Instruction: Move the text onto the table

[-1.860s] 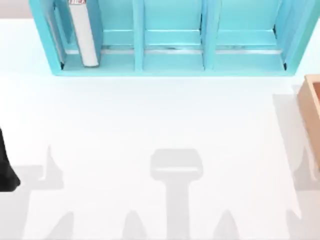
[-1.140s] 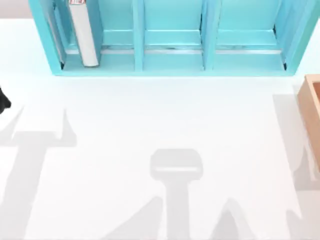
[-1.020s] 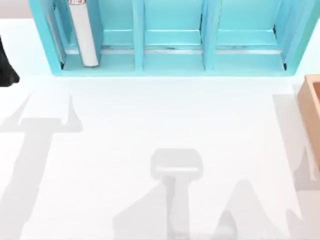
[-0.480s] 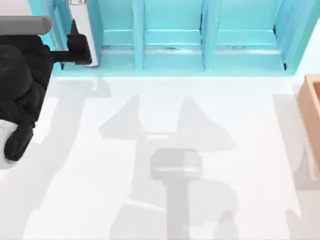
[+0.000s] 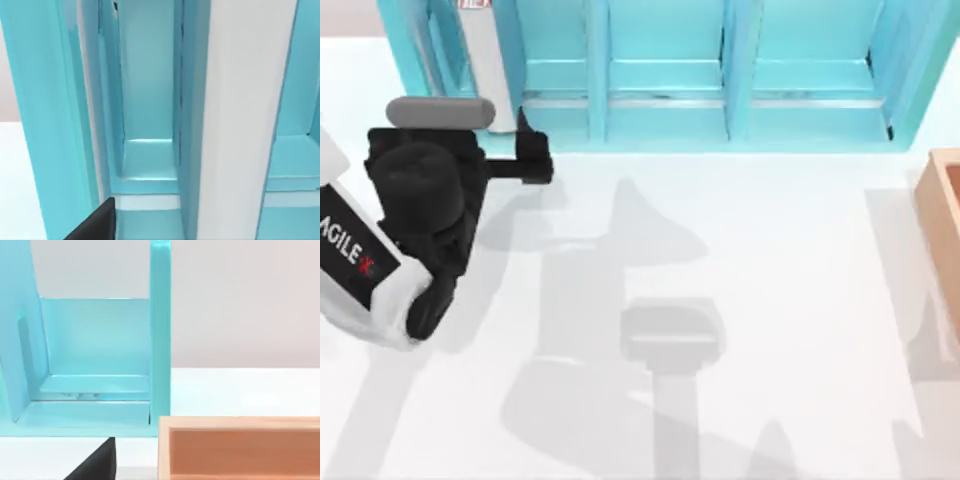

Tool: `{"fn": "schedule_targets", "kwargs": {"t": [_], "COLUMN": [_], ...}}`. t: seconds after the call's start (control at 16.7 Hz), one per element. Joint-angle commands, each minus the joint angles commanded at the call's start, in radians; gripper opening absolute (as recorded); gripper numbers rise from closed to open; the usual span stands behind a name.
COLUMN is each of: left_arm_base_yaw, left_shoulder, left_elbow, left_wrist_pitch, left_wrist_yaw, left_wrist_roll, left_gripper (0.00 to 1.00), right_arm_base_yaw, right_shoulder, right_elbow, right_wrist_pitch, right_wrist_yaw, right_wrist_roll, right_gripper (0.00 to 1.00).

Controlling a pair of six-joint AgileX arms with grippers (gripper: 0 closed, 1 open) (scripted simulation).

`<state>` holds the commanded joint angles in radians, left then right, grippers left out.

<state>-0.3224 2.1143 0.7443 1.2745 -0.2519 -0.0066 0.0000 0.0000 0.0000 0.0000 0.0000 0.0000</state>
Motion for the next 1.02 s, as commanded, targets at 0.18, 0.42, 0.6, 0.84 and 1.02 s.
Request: {"fn": "schedule_targets", "kwargs": {"t": [0.18, 0.42, 0.6, 0.84, 1.02], "left_arm_base_yaw": [-0.001, 0.005, 0.015, 0.036, 0.051], "left_shoulder": [0.002, 0.009, 0.059, 0.158, 0.218], "left_elbow": [0.001, 0.012, 0.105, 0.292, 0.414], "left_wrist_pitch": [0.002, -0.006, -0.045, -0.134, -0.194], "left_wrist_yaw": [-0.001, 0.003, 0.015, 0.038, 0.054], "left_wrist_roll": [0.0, 0.0, 0.001, 0.003, 0.003], "left_gripper": [1.0, 1.0, 1.0, 1.0, 1.0], "right_arm_base_yaw": [0.0, 0.0, 0.0, 0.0, 0.0], "right_shoulder": [0.0, 0.0, 0.0, 0.0, 0.0], "right_elbow": [0.0, 0.0, 0.0, 0.0, 0.0], "right_wrist_pitch": [0.0, 0.0, 0.0, 0.0, 0.0], "right_wrist_yaw": [0.0, 0.0, 0.0, 0.0, 0.0], "right_wrist_roll": [0.0, 0.0, 0.0, 0.0, 0.0], "right_gripper": [1.0, 1.0, 1.0, 1.0, 1.0]}}
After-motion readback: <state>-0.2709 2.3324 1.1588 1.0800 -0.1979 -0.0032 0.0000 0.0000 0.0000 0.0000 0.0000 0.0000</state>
